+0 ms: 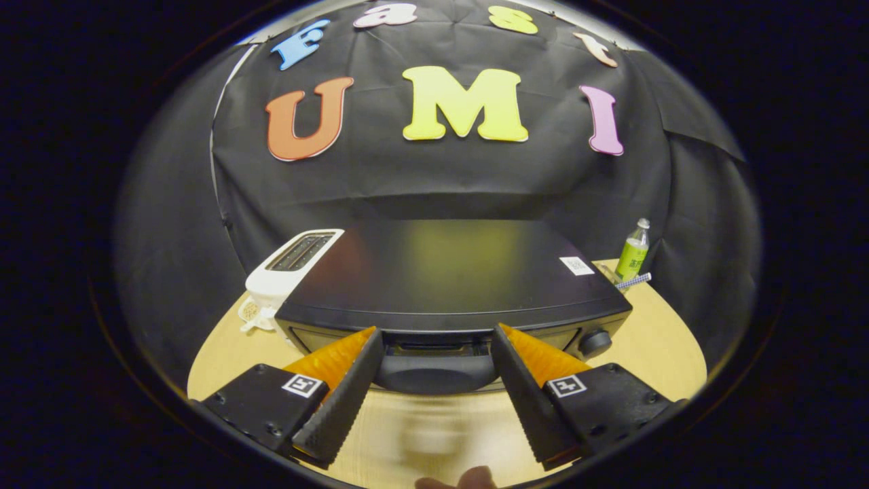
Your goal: Open the toaster oven, put the food inside, and close the toaster oven door.
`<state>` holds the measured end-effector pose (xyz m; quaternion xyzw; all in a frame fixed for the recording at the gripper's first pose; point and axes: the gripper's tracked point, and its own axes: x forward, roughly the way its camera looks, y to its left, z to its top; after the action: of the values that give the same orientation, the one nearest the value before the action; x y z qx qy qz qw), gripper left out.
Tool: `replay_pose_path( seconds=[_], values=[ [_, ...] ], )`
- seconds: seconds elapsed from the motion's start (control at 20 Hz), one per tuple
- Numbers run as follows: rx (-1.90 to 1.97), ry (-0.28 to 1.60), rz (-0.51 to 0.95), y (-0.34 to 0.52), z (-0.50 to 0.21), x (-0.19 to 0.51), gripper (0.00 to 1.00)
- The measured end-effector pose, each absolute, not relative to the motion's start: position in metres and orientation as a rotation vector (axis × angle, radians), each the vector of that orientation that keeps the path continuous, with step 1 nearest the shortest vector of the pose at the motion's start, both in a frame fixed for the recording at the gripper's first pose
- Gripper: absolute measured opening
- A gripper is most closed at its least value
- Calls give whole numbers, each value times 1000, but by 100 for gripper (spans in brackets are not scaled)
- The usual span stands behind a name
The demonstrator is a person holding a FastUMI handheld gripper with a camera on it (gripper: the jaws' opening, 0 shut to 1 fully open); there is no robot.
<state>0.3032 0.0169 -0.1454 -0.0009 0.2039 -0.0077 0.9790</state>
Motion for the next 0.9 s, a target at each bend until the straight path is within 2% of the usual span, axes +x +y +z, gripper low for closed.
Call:
replay_pose_path(
  seconds=[0.4, 0.9],
  values=[
    [11, 430, -14, 18, -156, 274, 100],
    [21, 514, -18, 17, -220, 202, 100]
  ],
)
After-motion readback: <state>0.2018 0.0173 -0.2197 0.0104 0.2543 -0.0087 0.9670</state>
